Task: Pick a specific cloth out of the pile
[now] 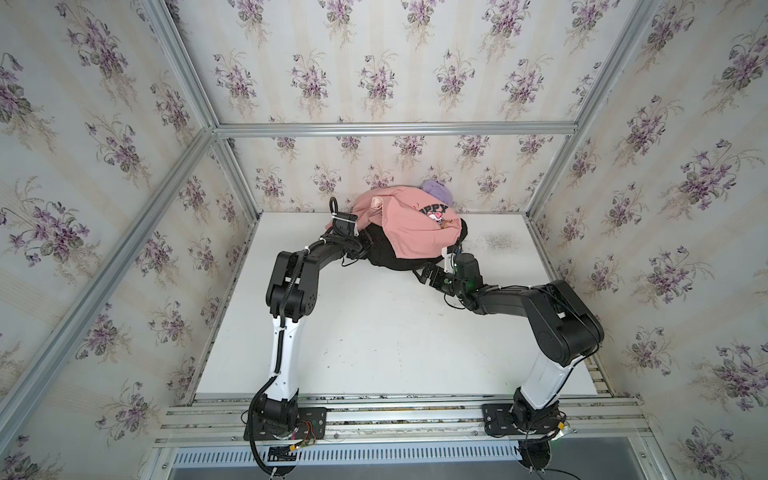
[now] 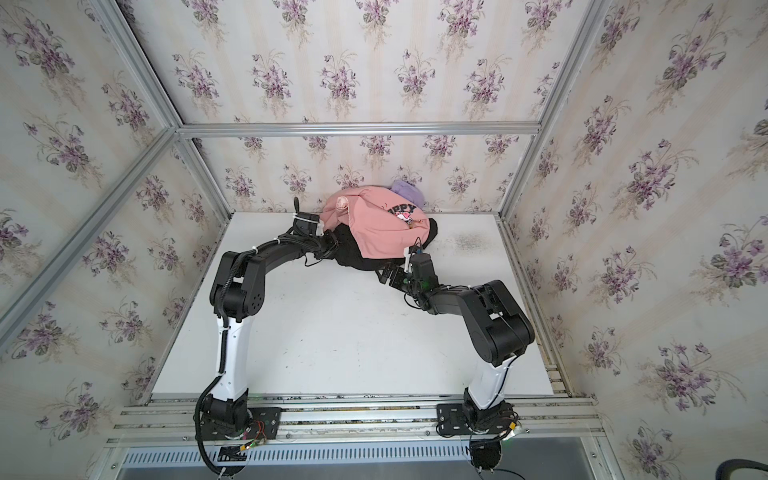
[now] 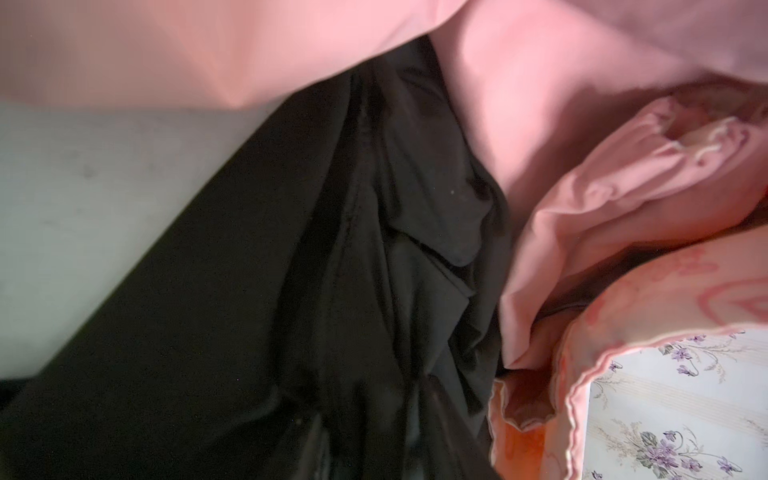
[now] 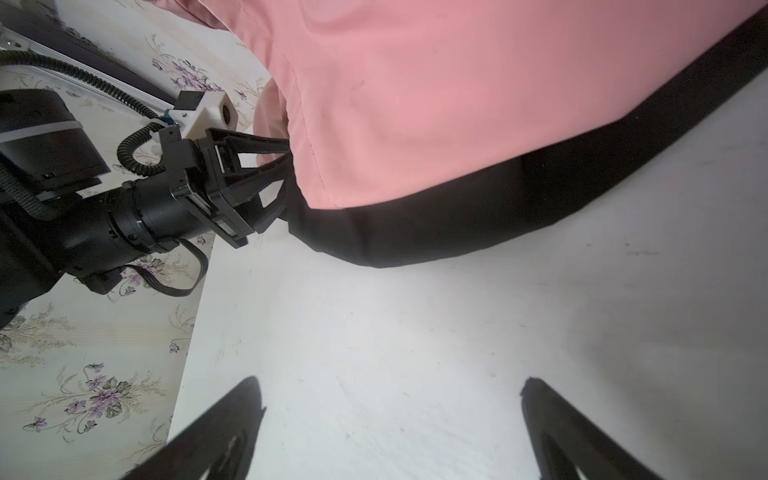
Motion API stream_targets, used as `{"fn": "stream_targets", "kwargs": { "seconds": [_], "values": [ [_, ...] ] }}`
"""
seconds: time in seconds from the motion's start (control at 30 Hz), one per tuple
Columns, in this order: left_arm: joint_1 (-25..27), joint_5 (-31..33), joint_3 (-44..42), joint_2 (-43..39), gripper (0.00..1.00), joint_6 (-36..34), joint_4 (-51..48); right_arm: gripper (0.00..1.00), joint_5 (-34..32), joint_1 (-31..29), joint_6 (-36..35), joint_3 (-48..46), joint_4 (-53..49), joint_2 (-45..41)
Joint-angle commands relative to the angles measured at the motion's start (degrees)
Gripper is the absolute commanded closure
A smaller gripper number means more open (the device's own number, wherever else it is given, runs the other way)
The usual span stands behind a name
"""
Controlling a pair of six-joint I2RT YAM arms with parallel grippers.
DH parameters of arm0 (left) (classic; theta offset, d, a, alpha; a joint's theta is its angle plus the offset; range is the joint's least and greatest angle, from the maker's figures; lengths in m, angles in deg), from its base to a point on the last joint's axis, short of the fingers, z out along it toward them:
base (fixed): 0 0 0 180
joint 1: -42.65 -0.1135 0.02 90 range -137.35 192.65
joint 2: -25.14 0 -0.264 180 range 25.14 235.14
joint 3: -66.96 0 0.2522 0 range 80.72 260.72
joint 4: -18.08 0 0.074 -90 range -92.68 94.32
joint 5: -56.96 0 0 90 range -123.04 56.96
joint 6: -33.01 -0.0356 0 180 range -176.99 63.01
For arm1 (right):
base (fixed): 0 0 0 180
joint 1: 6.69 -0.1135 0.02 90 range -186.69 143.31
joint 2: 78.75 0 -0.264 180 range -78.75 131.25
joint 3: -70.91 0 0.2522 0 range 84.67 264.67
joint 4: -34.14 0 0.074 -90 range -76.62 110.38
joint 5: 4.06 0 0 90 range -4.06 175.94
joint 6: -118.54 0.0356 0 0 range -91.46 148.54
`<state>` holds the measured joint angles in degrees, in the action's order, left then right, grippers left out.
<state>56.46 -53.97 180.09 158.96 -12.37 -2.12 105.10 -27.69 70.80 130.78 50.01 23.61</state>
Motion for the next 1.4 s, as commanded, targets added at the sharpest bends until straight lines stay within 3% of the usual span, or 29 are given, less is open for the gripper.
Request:
{"fn": "stream_targets", "kwargs": {
  "seconds": [0.0, 0.17, 0.43, 1.37],
  "values": [
    [0.0, -0.98, 0.6, 0.21, 0.7, 0.64, 0.02, 0.0, -0.72, -0.13, 0.19, 0.39, 0.01, -0.6],
    [-0.01, -1.3, 0.31, 0.13, 0.8, 0.64, 0.02, 0.0, -0.71, -0.14, 0.19, 0.3, -0.23, -0.99],
    [0.0, -3.51, 0.91, 0.06, 0.87, 0.82, -0.07, 0.0, -0.83, -0.11, 0.1, 0.3, -0.55, -1.56],
    [0.77, -5.47, -1.11, -8.89, 0.92, 1.71, -0.07, 0.0, -2.24, -0.18, -0.6, -1.28, -2.63, -7.06]
  ]
}}
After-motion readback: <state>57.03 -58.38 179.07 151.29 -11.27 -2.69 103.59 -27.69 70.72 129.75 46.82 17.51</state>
